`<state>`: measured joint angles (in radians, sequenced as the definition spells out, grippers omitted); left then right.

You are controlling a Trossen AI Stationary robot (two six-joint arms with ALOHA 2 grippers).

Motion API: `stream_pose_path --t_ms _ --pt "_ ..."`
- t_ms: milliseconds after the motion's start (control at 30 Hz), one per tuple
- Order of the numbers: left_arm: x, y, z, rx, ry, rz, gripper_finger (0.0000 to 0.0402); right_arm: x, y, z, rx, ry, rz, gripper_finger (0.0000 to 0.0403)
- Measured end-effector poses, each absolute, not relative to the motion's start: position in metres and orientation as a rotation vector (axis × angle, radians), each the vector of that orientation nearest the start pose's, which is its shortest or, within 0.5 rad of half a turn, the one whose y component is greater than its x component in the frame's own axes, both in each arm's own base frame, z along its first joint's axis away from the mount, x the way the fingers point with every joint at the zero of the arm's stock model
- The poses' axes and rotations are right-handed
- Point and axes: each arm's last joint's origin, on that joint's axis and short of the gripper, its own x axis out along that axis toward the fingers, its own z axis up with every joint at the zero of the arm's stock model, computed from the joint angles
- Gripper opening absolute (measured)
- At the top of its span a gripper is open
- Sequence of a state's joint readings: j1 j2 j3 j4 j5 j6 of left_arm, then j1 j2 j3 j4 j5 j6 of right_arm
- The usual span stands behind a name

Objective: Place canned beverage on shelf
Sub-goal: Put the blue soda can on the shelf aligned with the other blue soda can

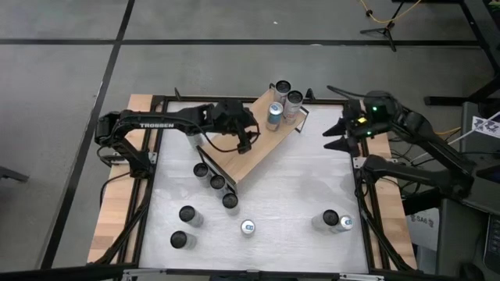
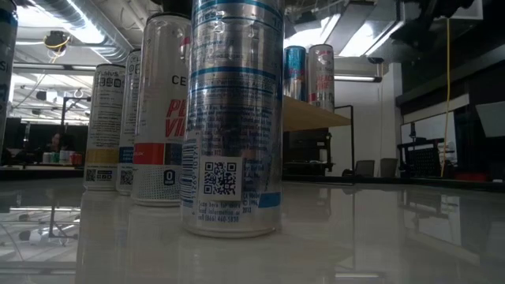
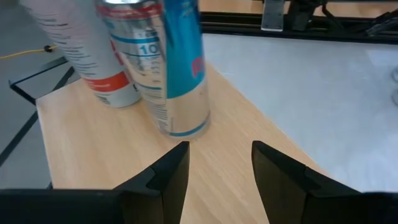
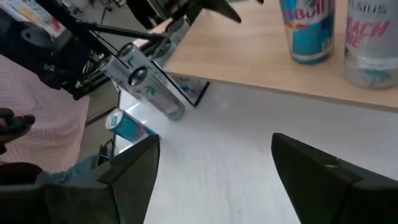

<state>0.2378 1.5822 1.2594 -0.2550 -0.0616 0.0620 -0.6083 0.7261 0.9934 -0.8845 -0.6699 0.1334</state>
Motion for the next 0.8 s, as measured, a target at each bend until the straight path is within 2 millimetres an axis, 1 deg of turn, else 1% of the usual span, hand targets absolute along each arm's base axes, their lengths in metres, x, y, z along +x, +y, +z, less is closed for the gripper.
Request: stream_pose_path --t_ms 267,400,500,600,700,800 --pt "0.345 0.084 0.294 0.01 0.585 0.269 0.0165 0.08 -0.034 0.364 0.476 0.396 0.009 0.0305" --pt "0.345 0.084 0.294 0.003 0.584 0.27 0.0165 0.08 -0.034 0.365 0.495 0.393 0.006 0.0305" --pt "0.345 0.084 0.294 0.003 0.584 0.271 0.0165 0.087 -0.037 0.362 0.508 0.417 0.015 0.0305" --pt "0.345 0.084 0.294 0.003 0.584 0.271 0.0165 0.1 -0.038 0.36 0.491 0.437 0.066 0.0305" --pt "0.345 0.084 0.294 0.0 0.583 0.272 0.0165 0.123 -0.033 0.362 0.444 0.434 0.189 0.0305" --pt "0.345 0.084 0.294 -0.024 0.58 0.279 0.0165 0.15 -0.02 0.364 0.378 0.415 0.301 0.0305"
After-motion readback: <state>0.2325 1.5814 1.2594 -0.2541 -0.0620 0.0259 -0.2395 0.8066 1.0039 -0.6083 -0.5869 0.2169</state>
